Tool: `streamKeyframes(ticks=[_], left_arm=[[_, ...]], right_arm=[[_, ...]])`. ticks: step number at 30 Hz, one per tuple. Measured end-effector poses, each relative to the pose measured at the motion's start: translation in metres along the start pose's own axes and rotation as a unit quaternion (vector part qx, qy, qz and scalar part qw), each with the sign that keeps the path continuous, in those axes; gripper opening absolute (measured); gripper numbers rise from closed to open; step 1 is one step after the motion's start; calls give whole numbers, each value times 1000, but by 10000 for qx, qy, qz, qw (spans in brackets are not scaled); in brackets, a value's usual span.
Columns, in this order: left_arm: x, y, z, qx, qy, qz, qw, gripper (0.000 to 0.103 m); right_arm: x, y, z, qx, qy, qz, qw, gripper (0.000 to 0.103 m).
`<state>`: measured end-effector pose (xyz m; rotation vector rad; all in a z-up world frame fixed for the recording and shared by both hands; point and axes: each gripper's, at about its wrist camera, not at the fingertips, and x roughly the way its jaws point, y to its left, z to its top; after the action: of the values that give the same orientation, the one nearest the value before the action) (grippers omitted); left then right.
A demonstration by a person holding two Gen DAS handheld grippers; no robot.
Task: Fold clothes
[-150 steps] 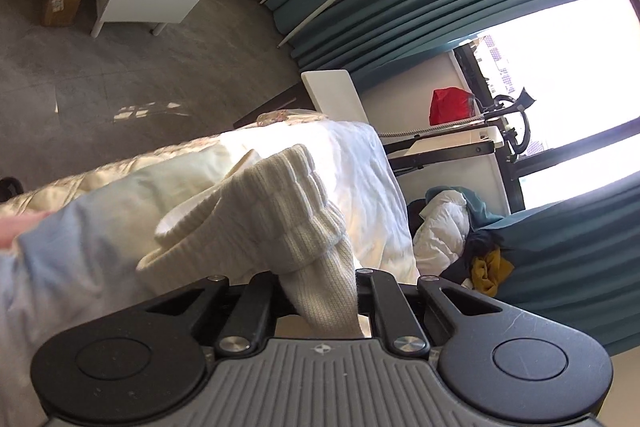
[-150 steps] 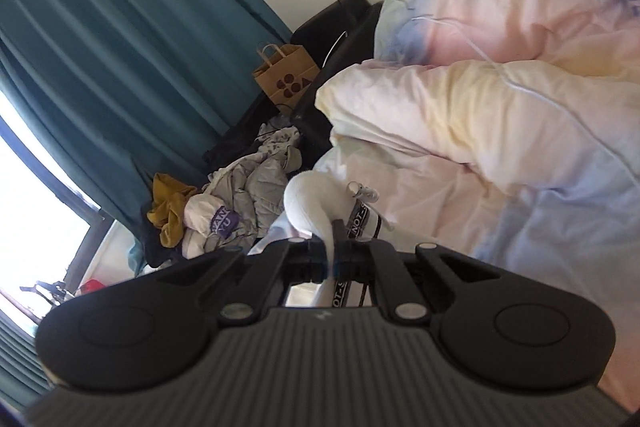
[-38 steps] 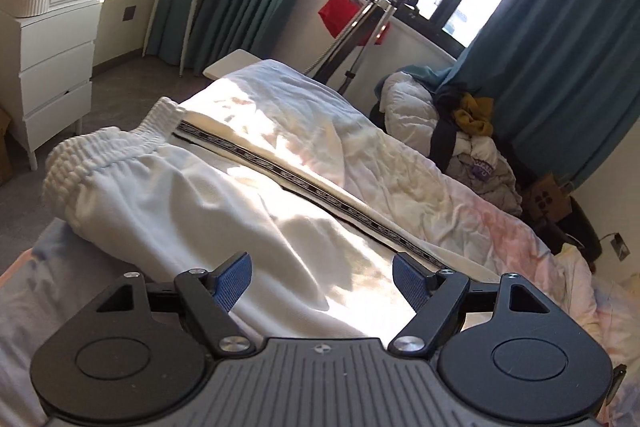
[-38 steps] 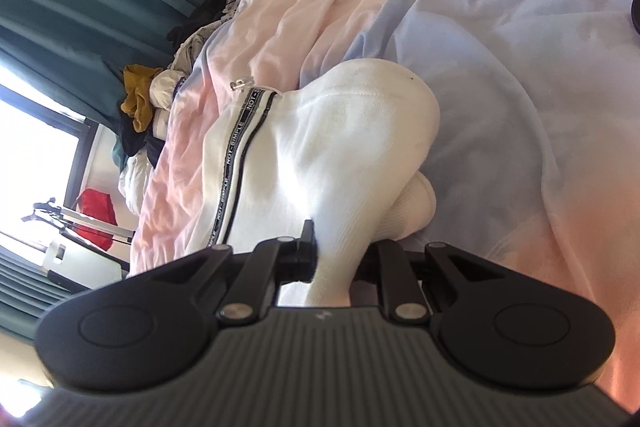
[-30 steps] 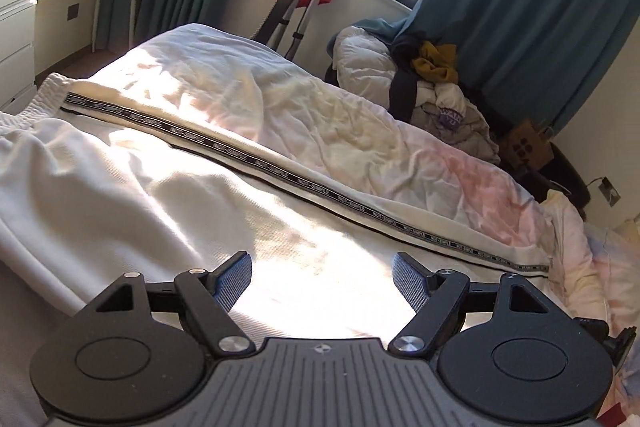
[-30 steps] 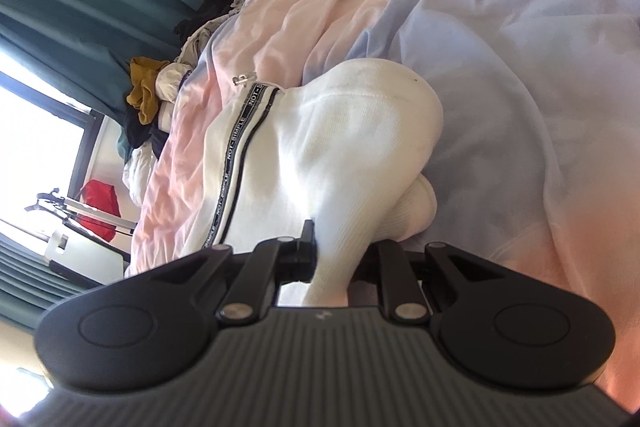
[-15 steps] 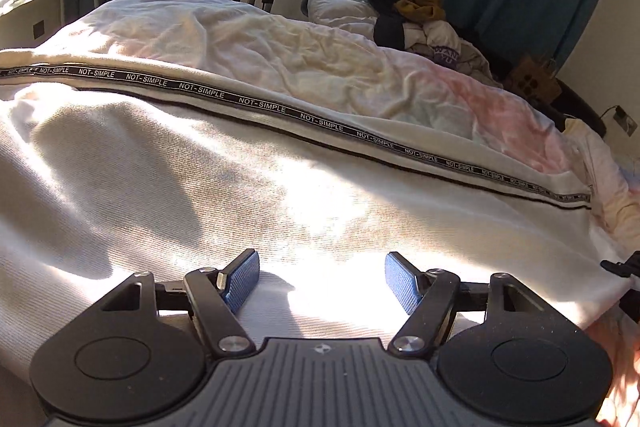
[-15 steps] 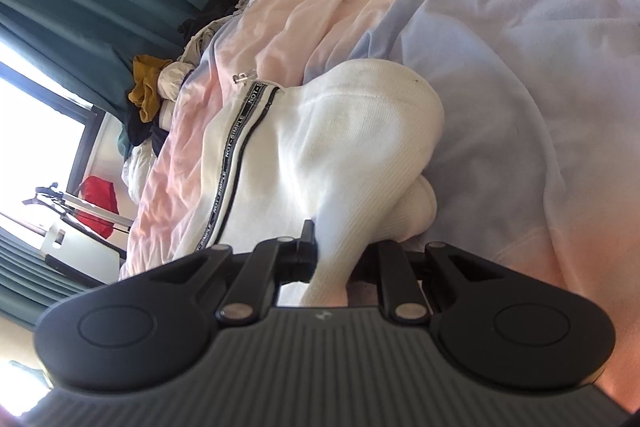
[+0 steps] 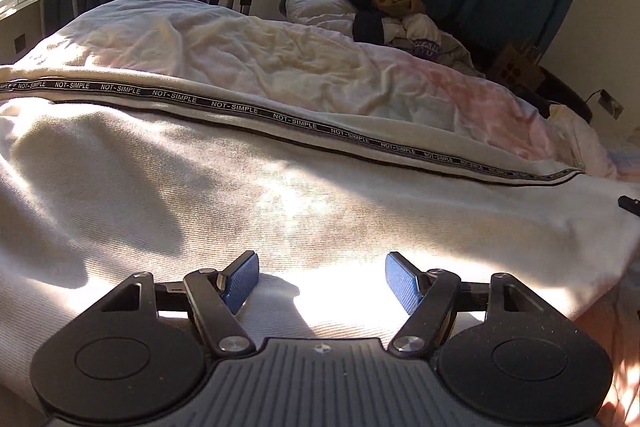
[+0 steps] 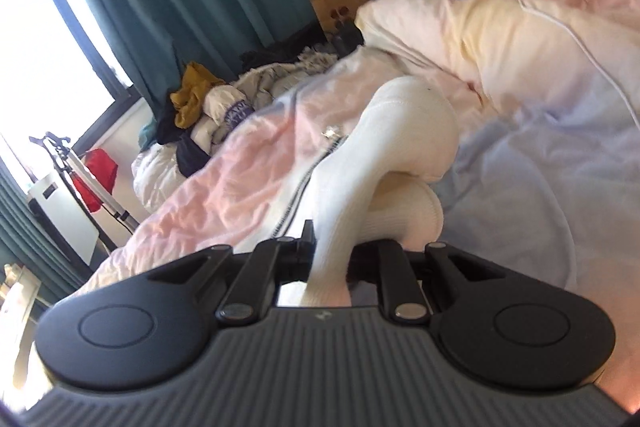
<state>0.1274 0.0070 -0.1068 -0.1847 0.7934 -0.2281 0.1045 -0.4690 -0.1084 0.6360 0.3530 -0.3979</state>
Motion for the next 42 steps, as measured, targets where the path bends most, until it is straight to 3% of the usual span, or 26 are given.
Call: streamKeyframes(ticks=[5, 11, 13, 18, 22, 26, 30, 32, 36, 42], left_arm=[[-19, 14, 15, -163, -395, -354, 9985, 79], [-44, 36, 36, -414, -964, -642, 9924, 79], [-50, 47, 40, -681, -1085, -718, 9892, 79], [-60, 71, 39, -1232, -1288, -978, 9791, 79], [-63, 78, 39, -1306, -1311, -975, 9779, 79], [-62, 81, 35, -1288, -1180, -833, 9811, 79], [-55, 84, 32, -1369, -1070, -797, 9816, 79], [-53, 87, 32, -1433, -1070, -794, 9807, 79], [-45, 87, 30, -1453, -990, -784, 9813, 79], [-28, 73, 24, -1044, -759, -551, 9901, 79]], right_arm=[[-35, 61, 5, -654, -610, 707, 9935, 15], [-72, 150, -19, -1927, -973, 1470, 9653, 15], [-82, 176, -39, -2431, -991, 1659, 9506, 15], [-101, 223, -108, -3907, -772, 2040, 8943, 15], [-104, 232, -166, -4877, -401, 2244, 8427, 15], [-99, 224, -210, -5360, 256, 2379, 8096, 15], [-87, 222, -233, -5467, 899, 2405, 7970, 15], [-91, 229, -239, -5611, 850, 2394, 7878, 17], [-101, 235, -237, -5638, 980, 2350, 7857, 19], [-127, 226, -236, -5930, 1066, 2850, 7455, 31]])
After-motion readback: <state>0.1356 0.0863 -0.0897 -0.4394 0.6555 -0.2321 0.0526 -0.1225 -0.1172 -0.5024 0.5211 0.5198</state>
